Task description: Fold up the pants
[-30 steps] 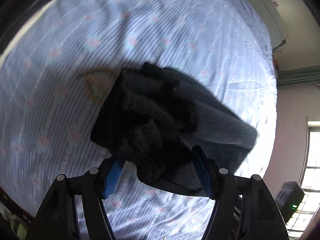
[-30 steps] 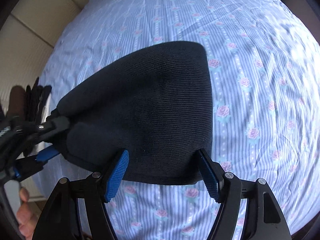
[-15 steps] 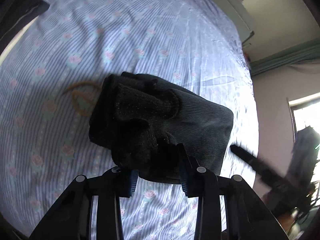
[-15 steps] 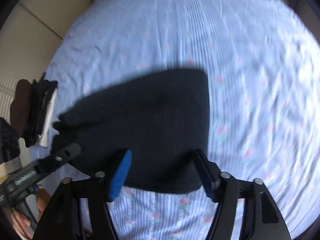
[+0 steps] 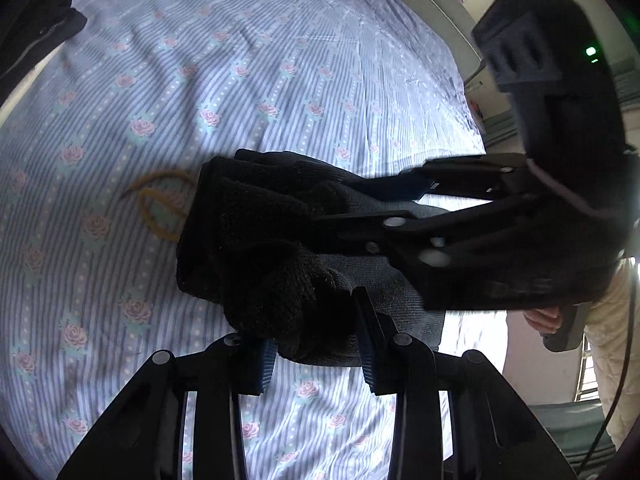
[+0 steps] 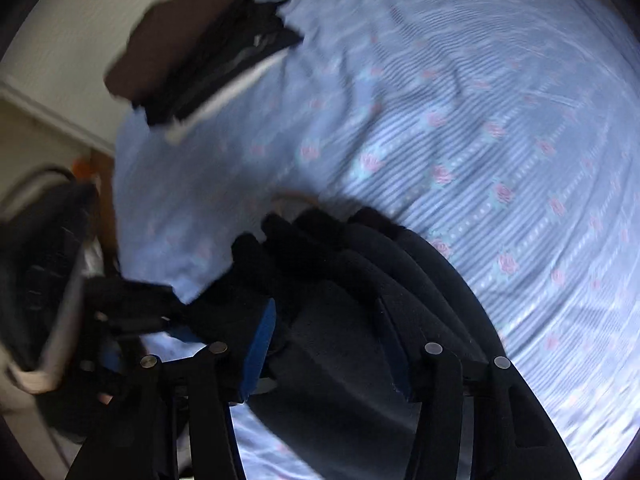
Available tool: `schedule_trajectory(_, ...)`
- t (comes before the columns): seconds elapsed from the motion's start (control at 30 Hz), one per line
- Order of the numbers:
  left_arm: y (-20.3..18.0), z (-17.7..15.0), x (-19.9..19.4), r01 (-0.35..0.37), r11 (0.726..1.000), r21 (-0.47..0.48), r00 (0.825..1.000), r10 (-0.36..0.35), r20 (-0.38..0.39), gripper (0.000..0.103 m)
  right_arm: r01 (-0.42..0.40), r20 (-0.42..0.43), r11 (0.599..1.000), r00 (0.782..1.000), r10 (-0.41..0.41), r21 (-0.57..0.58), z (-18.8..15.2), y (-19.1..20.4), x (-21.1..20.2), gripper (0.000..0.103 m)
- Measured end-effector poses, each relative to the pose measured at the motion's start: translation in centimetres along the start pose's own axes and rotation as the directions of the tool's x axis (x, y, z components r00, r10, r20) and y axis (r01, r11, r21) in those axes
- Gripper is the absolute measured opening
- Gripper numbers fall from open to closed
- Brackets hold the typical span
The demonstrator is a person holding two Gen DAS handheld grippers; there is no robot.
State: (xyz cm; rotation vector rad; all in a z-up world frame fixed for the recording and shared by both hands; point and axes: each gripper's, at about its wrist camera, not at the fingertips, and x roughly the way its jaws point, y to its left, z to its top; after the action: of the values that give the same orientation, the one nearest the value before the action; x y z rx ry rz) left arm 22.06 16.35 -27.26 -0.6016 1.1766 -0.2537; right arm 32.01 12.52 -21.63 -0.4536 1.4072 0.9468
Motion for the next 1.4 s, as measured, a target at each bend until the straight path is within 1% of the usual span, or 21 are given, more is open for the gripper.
schedule_trajectory(0.03, 0.0, 0.1, -0.1, 0.005, 1.0, -0.002, 1.0, -0.005, 0.001, 0.034, 0.002, -0.024, 1.0, 1.0, -0.002, 0.0, -0.1, -0.1, 0.6, 0.039)
schedule_trajectory(0.07, 0.2, 0.0, -0.2, 0.005, 1.0, -0.003, 1.0, -0.005, 0.004, 0.034, 0.011, -0.038, 1.0, 0.999, -0.011, 0.004, -0.1, -0.2, 0.9, 0.024)
schedule_trajectory(0.1, 0.6, -0.1, -0.5, 0.006, 1.0, -0.006, 1.0, -0.006, 0.013, 0.035, 0.016, -0.028, 1.0, 0.999, -0.016, 0.014, -0.3, -0.3, 0.7, 0.021)
schedule_trajectory(0.17, 1.0, 0.0, -0.5, 0.024, 0.999, -0.021, 0.999, -0.024, 0.024, 0.036, 0.005, 0.058, 0.998, 0.998, -0.009, 0.055, -0.7, -0.7, -0.7, 0.019)
schedule_trajectory(0.23, 1.6, 0.0, -0.5, 0.044, 0.998, -0.05, 0.999, -0.042, 0.025, 0.038, -0.004, 0.113, 0.997, 0.994, -0.005, 0.079, -1.6, -1.2, -1.8, 0.019)
schedule_trajectory(0.3, 1.5, 0.1, 0.0, 0.04, 0.997, -0.07, 0.999, -0.038, 0.021, 0.04, 0.011, 0.114, 0.997, 0.993, -0.02, 0.082, -1.6, -1.4, -1.7, 0.019)
schedule_trajectory(0.4, 2.3, -0.4, -0.2, 0.059, 0.99, -0.128, 0.998, -0.054, 0.038, 0.045, 0.025, 0.11, 0.997, 0.993, -0.034, 0.078, -1.3, -1.4, -1.2, 0.019)
schedule_trajectory(0.47, 2.9, -0.6, -0.4, 0.064, 0.985, -0.16, 0.997, -0.058, 0.046, 0.053, 0.039, 0.116, 0.998, 0.992, -0.046, 0.058, -1.1, -1.3, -1.1, 0.019)
schedule_trajectory(0.53, 3.4, -0.8, -0.6, 0.076, 0.979, -0.19, 0.996, -0.068, 0.05, 0.055, 0.073, 0.133, 0.997, 0.988, -0.077, 0.034, -0.8, -1.0, -1.1, 0.021)
schedule_trajectory(0.57, 3.6, -0.9, -0.6, 0.076, 0.977, -0.2, 0.997, -0.068, 0.048, 0.057, 0.098, 0.143, 0.995, 0.985, -0.099, 0.01, -0.8, -0.6, -1.1, 0.024)
schedule_trajectory(0.67, 4.2, -1.1, -0.4, 0.061, 0.974, -0.217, 0.998, -0.052, 0.046, 0.061, 0.097, 0.1, 0.995, 0.99, -0.096, -0.013, -0.1, -0.6, -0.1, 0.029)
schedule_trajectory(0.8, 5.2, -1.4, -0.6, 0.074, 0.967, -0.244, 0.997, -0.063, 0.052, 0.063, 0.064, 0.053, 0.998, 0.997, -0.064, 0.005, 0.7, -1.9, 1.3, 0.038)
schedule_trajectory(0.9, 5.7, -0.8, 0.1, 0.085, 0.964, -0.253, 0.996, -0.074, 0.051, 0.065, 0.03, 0.034, 0.999, 0.999, -0.032, 0.045, 1.1, -2.9, 2.2, 0.039)
schedule_trajectory(0.97, 6.0, -0.4, 0.9, 0.111, 0.957, -0.268, 0.994, -0.102, 0.047, 0.062, 0.021, 0.036, 0.998, 0.999, -0.023, 0.063, 1.1, -3.1, 2.2, 0.038)
schedule_trajectory(1.03, 5.8, 0.0, 1.6, 0.132, 0.951, -0.278, 0.991, -0.128, 0.032, 0.057, -0.001, 0.034, 0.997, 0.999, -0.002, 0.082, 0.9, -3.3, 2.3, 0.03)
schedule_trajectory(1.1, 5.0, 0.2, 1.2, 0.126, 0.961, -0.247, 0.992, -0.121, 0.034, 0.054, 0.0, 0.046, 0.997, 0.999, -0.004, 0.082, 0.4, -3.3, 2.0, 0.023)
schedule_trajectory(1.13, 4.2, 0.3, 0.8, 0.125, 0.969, -0.212, 0.992, -0.119, 0.041, 0.053, 0.0, 0.061, 0.996, 0.998, -0.005, 0.091, 0.1, -3.3, 1.5, 0.022)
schedule_trajectory(1.2, 2.9, 0.8, 0.0, 0.128, 0.979, -0.162, 0.991, -0.119, 0.066, 0.052, -0.01, 0.129, 0.992, 0.992, -0.006, 0.122, -0.9, -3.3, -0.6, 0.02)
schedule_trajectory(1.27, 2.6, 1.4, 0.2, 0.132, 0.98, -0.152, 0.99, -0.122, 0.072, 0.053, -0.009, 0.183, 0.989, 0.983, -0.018, 0.146, -1.7, -3.6, -2.2, 0.018)
schedule_trajectory(1.3, 2.7, 1.7, 0.5, 0.131, 0.979, -0.158, 0.99, -0.122, 0.066, 0.053, -0.001, 0.194, 0.987, 0.981, -0.031, 0.162, -1.8, -3.9, -2.6, 0.018)
schedule_trajectory(1.4, 3.2, 2.5, 1.5, 0.132, 0.975, -0.181, 0.991, -0.126, 0.045, 0.053, 0.018, 0.18, 0.978, 0.982, -0.057, 0.207, -1.6, -5.0, -2.1, 0.019)
